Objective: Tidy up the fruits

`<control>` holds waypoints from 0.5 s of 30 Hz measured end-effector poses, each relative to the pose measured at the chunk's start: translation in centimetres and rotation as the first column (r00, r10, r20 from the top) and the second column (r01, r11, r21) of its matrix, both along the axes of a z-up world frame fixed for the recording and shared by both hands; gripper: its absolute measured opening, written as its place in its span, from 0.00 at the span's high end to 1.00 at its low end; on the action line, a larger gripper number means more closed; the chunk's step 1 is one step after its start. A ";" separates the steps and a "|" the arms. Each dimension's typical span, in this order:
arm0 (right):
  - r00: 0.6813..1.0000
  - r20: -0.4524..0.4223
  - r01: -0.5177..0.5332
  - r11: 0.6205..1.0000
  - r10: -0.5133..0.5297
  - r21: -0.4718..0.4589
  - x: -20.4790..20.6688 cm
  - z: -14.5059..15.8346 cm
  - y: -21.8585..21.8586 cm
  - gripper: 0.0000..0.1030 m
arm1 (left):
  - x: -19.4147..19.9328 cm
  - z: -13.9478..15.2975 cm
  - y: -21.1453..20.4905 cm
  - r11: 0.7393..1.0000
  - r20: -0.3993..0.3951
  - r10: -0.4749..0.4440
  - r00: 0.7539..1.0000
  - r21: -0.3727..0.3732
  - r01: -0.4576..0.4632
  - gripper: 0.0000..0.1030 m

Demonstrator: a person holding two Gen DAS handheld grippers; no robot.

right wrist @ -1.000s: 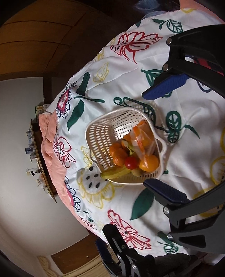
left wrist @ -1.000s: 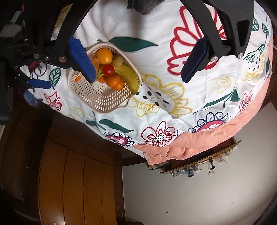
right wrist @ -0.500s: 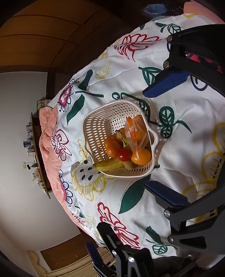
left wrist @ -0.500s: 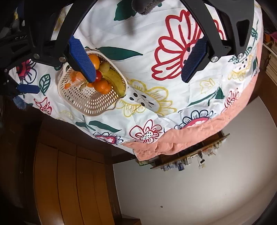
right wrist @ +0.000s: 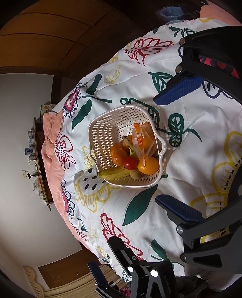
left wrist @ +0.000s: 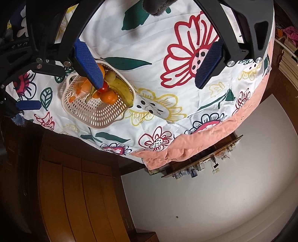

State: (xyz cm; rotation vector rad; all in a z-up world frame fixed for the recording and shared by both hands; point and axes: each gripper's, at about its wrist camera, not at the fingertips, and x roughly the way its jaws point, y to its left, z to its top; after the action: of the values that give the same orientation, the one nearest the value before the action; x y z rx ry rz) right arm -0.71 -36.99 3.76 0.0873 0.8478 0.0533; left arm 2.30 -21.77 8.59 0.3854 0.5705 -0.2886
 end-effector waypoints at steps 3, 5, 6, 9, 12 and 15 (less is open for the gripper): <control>1.000 -0.004 -0.007 1.000 0.007 -0.005 0.0 -0.1 0.2 0.07 | -0.1 -0.1 0.0 1.000 -0.001 0.000 1.000 0.004 0.000 0.03; 1.000 -0.008 -0.012 1.000 0.012 -0.009 -0.1 -0.1 0.3 0.07 | 0.0 -0.2 -0.1 1.000 -0.002 0.001 1.000 0.006 -0.001 0.03; 1.000 -0.010 -0.013 1.000 0.013 -0.010 0.0 -0.2 0.3 0.07 | -0.1 -0.3 -0.1 1.000 -0.001 0.002 1.000 0.009 -0.002 0.03; 1.000 -0.019 -0.014 1.000 0.013 -0.022 0.1 -0.5 0.4 0.07 | -0.1 -0.5 -0.1 1.000 0.001 0.002 1.000 0.019 -0.003 0.03; 0.999 -0.029 -0.018 0.999 0.016 -0.041 0.2 -0.8 0.6 0.07 | -0.2 -0.7 -0.1 1.000 -0.001 0.002 1.000 0.025 -0.002 0.03; 0.999 -0.042 -0.026 0.998 0.024 -0.056 0.1 -1.0 0.8 0.06 | -0.2 -0.9 -0.1 0.999 0.002 0.007 1.000 0.036 -0.007 0.03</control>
State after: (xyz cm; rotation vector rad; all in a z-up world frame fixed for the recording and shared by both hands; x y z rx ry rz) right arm -0.59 -36.20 2.73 0.0244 0.8913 0.0512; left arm 2.07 -21.91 7.65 0.4180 0.5760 -0.2718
